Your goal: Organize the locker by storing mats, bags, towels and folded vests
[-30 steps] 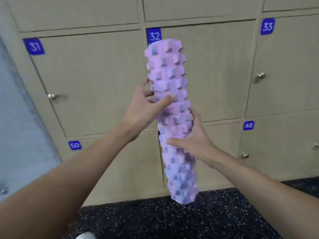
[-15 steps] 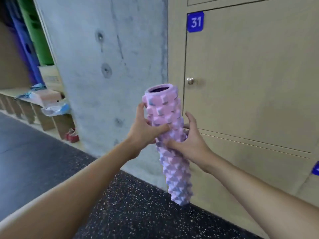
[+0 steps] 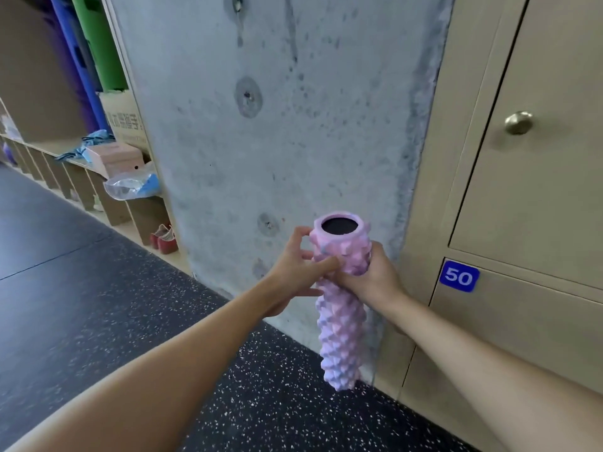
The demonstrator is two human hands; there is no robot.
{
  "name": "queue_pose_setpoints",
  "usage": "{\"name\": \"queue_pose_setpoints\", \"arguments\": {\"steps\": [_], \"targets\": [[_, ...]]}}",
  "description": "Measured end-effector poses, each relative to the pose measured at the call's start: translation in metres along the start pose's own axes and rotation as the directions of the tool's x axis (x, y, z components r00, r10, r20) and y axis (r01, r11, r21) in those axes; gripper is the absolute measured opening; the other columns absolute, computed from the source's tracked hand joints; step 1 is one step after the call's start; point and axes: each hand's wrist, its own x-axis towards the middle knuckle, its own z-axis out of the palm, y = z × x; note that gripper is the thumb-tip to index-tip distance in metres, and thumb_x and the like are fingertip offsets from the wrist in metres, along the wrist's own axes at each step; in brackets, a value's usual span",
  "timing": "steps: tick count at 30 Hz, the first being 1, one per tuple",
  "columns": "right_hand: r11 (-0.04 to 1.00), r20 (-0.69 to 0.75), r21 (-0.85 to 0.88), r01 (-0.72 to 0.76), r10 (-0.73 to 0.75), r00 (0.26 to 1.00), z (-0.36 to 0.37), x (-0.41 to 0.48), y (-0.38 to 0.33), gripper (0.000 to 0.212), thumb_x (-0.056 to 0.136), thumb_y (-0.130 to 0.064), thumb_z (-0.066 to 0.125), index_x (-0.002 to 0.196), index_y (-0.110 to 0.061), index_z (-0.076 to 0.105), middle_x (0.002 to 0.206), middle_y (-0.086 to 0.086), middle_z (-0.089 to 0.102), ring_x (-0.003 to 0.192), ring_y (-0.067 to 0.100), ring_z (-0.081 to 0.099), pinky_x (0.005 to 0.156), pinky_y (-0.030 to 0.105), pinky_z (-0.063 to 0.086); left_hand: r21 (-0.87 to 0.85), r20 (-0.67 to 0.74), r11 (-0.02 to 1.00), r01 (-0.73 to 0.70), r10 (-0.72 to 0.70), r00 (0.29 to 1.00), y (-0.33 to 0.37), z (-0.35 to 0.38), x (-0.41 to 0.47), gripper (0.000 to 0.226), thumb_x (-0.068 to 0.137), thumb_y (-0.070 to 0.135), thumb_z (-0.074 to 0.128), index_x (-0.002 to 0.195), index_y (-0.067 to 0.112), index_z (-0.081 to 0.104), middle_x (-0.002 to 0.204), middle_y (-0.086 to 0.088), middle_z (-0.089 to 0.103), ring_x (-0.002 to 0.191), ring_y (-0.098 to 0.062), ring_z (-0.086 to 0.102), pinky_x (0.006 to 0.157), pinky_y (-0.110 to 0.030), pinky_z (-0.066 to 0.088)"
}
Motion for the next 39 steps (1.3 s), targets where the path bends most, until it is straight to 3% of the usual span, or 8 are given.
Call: {"name": "queue_pose_setpoints", "arguments": {"steps": [6,8,12,18,22,28,36,39], "targets": [[0.999,-0.023,0.018,-0.032,0.032,0.999,0.010,0.031,0.031,0.084,0.040,-0.051,0.088,0.112,-0.018,0.059,0.101,-0.004,0.072,0.092,0.012,0.070,0.082,0.031,0.056,0.061,0.040,0.998,0.030,-0.032,0.999,-0.027,0.008,0.039,0.058,0.087,0.018,0.074,0.130,0.036,0.040,0.112,-0.013,0.058,0.082,-0.020,0.062,0.080,-0.049,0.060],[1.000,0.028,-0.006,-0.013,0.014,1.000,0.008,0.030,0.040,0.063,0.049,-0.039,0.089,0.105,-0.022,0.068,0.100,-0.003,0.075,0.095,0.012,0.071,0.088,0.037,0.057,0.149,0.046,0.988,0.030,-0.037,0.998,-0.033,0.008,0.044,0.059,0.088,0.018,0.072,0.133,0.035,0.039,0.111,-0.010,0.056,0.081,-0.020,0.057,0.081,-0.049,0.058],[0.999,0.031,0.018,-0.048,0.047,0.998,0.005,0.026,0.052,0.052,0.065,-0.003,0.089,0.096,-0.027,0.054,0.090,-0.016,0.065,0.079,-0.006,0.064,0.070,0.011,0.049,0.263,0.073,0.964,0.031,-0.052,0.996,-0.034,0.006,0.046,0.065,0.087,0.028,0.073,0.138,0.041,0.035,0.113,0.000,0.054,0.081,-0.016,0.060,0.073,-0.039,0.058],[0.990,0.012,-0.068,-0.119,0.121,0.993,0.006,0.022,0.050,0.073,0.067,-0.015,0.088,0.120,-0.013,0.038,0.111,0.002,0.058,0.085,0.010,0.057,0.076,0.027,0.051,0.318,0.035,0.948,0.007,-0.019,0.999,-0.036,0.002,0.043,0.060,0.085,0.034,0.075,0.131,0.045,0.037,0.119,0.002,0.050,0.082,-0.009,0.060,0.066,-0.031,0.055],[0.989,0.031,-0.110,-0.101,0.105,0.994,0.005,0.016,0.045,0.085,0.071,-0.020,0.087,0.136,-0.010,0.033,0.095,-0.005,0.055,0.078,0.006,0.053,0.077,0.031,0.050,0.329,0.057,0.944,-0.017,-0.002,0.998,-0.038,-0.003,0.039,0.073,0.079,0.041,0.080,0.137,0.042,0.034,0.128,0.000,0.050,0.093,-0.008,0.060,0.062,-0.022,0.045],[0.976,0.064,-0.182,-0.120,0.134,0.989,0.004,0.009,0.034,0.094,0.075,-0.031,0.083,0.146,-0.012,0.026,0.115,0.007,0.049,0.101,0.021,0.053,0.091,0.036,0.048,0.313,0.053,0.949,-0.043,0.028,0.998,-0.039,-0.006,0.030,0.073,0.082,0.031,0.080,0.139,0.032,0.034,0.103,0.004,0.055,0.074,-0.005,0.057,0.050,-0.009,0.041],[0.972,0.052,-0.201,-0.124,0.138,0.989,-0.018,-0.014,0.020,0.081,0.083,-0.036,0.076,0.145,-0.016,0.027,0.123,0.006,0.047,0.111,0.023,0.053,0.087,0.030,0.043,0.432,-0.075,0.901,-0.026,0.064,0.995,-0.030,-0.013,0.006,0.084,0.081,0.040,0.079,0.148,0.031,0.030,0.147,-0.006,0.031,0.125,-0.024,0.042,0.108,-0.044,0.038],[0.972,0.030,-0.207,-0.108,0.116,0.993,-0.037,-0.036,0.007,0.073,0.088,-0.034,0.070,0.145,-0.014,0.029,0.123,0.008,0.049,0.106,0.021,0.053,0.084,0.028,0.040,0.455,-0.161,0.887,-0.075,0.164,0.973,-0.016,-0.005,-0.017,0.078,0.080,0.043,0.079,0.143,0.028,0.038,0.140,-0.005,0.033,0.127,-0.026,0.042,0.109,-0.046,0.039]]}}
